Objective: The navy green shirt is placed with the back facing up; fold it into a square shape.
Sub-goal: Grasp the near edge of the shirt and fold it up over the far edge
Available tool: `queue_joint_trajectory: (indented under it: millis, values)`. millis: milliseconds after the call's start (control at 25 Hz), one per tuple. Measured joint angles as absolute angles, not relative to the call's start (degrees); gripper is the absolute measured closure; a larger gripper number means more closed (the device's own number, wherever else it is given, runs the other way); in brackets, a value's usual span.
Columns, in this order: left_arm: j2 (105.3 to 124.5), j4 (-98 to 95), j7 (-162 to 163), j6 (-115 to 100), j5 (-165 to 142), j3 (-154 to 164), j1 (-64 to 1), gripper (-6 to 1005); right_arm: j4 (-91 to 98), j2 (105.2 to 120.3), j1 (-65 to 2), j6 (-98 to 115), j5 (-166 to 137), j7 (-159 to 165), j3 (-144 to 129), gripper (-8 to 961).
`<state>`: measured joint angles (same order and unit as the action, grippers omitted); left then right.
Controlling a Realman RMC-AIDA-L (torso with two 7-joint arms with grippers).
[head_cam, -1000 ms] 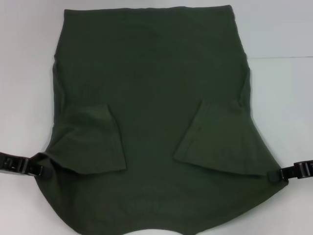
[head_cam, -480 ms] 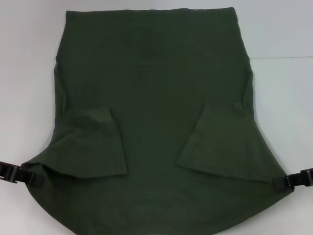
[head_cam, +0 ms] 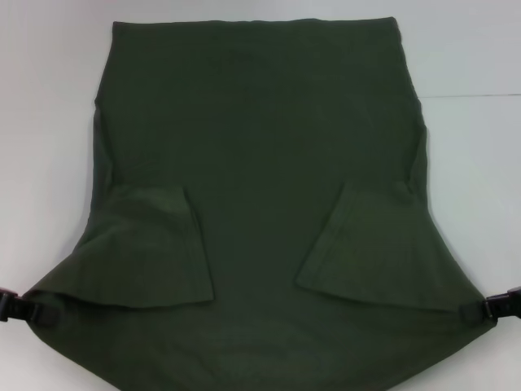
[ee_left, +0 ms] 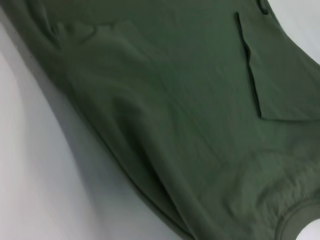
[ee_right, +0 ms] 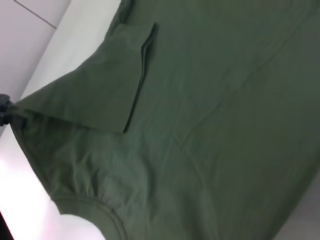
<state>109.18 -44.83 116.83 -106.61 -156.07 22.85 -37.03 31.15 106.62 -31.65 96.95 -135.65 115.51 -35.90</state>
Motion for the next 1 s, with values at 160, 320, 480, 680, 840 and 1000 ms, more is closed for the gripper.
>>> queue_joint_trajectory:
  millis: [160,320,480,680,840,1000]
  values:
    - [108.83,-44.8,115.9,-107.3,-155.5,20.1,-37.2,972,31.1,106.42,-31.7,97.4,-135.5,114.5,-32.7,911]
    - [108.10,-44.4,115.9,-106.3,-153.3,15.5,-37.5,972,31.1,106.29,-32.3,97.5,-135.4,113.9,-28.1,911]
    - [107.71,-43.1,116.8,-103.0,-149.4,13.2,-37.7,972,30.7,106.27,-33.2,96.9,-134.4,114.0,-24.8,911]
    - [107.79,-40.7,117.6,-96.2,-143.9,13.1,-38.6,971,30.4,106.93,-34.0,94.4,-130.3,114.3,-23.8,911]
    - [107.92,-38.0,117.7,-90.4,-141.0,13.5,-39.9,971,30.3,108.04,-34.2,90.4,-125.5,114.5,-23.6,911]
    - [108.82,-36.5,117.1,-83.7,-137.7,13.6,-40.7,971,29.9,109.16,-34.4,85.5,-120.4,114.9,-23.5,911]
